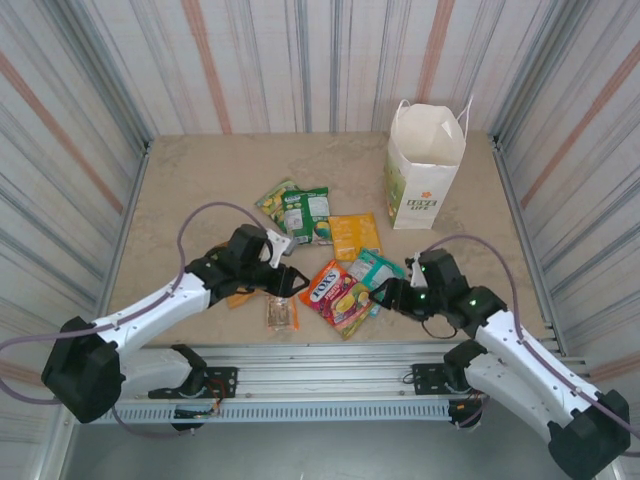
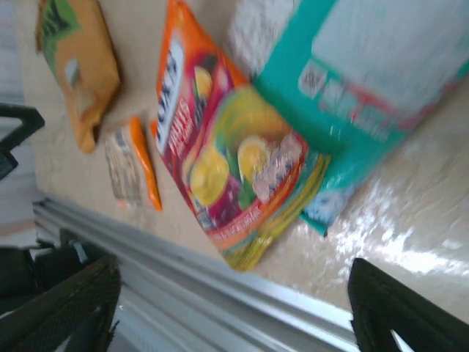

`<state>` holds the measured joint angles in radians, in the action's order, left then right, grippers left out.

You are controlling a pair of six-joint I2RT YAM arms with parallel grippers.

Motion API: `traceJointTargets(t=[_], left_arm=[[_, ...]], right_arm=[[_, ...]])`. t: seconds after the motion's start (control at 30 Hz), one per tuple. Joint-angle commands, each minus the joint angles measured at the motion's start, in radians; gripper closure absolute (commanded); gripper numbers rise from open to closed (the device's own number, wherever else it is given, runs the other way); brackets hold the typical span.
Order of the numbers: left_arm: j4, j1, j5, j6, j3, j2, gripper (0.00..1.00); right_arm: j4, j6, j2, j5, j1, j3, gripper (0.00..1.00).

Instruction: Place the snacks into the paper bag

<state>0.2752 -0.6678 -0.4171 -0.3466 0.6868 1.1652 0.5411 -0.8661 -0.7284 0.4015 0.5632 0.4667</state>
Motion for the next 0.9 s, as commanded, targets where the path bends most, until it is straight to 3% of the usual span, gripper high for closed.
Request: traceJointTargets(t=[0.0,0.1,0.33,0.73,0.87], left_arm=[[-0.062,-0.020,-0.052,-0.063,-0.022,0.034,0.44],[-0.072,-0.034,-0.040,-0.055,-0.016,0.095,0.46],[-0.117,-0.060,-0.063,-0.040,0.058,0.275,0.55],[-0.143,-0.070,-0.033,-0.035,0.107,0.424,0.60],[-0.146,-0.070,-0.028,-0.038,0.102,0.447,0.62]], right_arm=[[-0.165,-0.191,0.008,0.036,0.077,-0.079,0.25],[-0.259,-0.208,-0.035,0.003,0.137,-0.114,0.28],[-0.382,-0.193,-0.146,-0.023,0.146,-0.149,0.27],[-0.566,-0.134,-0.390,0.079,0.104,-0.149,0.27],[-0.646,-0.109,-0.461,0.117,0.088,-0.125,0.32]])
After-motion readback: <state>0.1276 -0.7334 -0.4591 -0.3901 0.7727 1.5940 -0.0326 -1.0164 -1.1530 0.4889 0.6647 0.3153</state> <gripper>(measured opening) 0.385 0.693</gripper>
